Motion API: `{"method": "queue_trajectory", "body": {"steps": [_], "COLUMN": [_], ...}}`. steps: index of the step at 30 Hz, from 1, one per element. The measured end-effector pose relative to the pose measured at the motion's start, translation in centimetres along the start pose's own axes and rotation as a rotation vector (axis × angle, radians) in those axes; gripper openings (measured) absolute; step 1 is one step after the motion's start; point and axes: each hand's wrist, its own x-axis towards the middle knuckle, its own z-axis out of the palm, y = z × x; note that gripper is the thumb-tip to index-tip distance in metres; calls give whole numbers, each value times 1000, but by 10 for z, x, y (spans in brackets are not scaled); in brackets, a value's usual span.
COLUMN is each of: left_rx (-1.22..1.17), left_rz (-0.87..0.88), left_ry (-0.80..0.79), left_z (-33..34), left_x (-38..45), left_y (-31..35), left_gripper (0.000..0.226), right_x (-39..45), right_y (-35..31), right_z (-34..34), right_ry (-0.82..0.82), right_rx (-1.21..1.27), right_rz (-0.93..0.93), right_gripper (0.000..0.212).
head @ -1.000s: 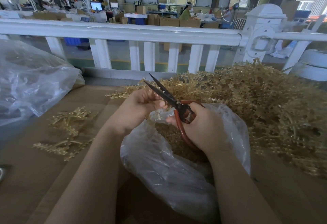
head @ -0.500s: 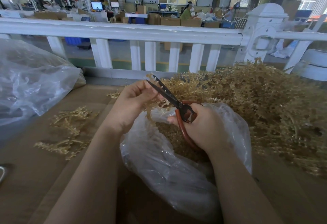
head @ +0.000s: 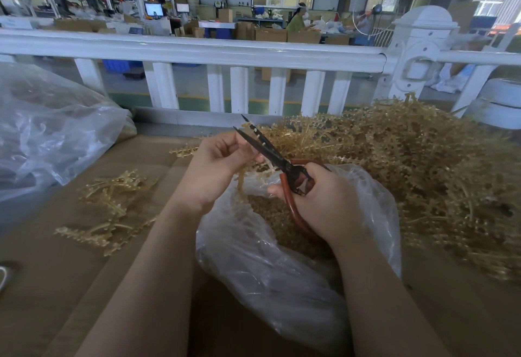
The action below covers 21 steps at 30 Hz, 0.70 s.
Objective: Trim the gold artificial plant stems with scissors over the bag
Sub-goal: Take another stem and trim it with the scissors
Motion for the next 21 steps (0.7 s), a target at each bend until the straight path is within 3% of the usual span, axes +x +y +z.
{"method": "queue_trajectory", "body": {"steps": [14, 18, 21], "left_rx": [-48, -40, -15], "left_rz": [-22, -30, -45], "left_ry": [13, -27, -46], "left_z": [3, 1, 1], "left_x": [0, 0, -1], "left_y": [0, -1, -1], "left_gripper": [8, 6, 10], "right_x": [-1, -1, -1], "right_y": [0, 0, 0], "right_z": [0, 1, 1], "right_ry": [33, 12, -11], "right_rx": [-15, -16, 7], "right_rz": [-13, -11, -5], "right_gripper": [58, 46, 52]}}
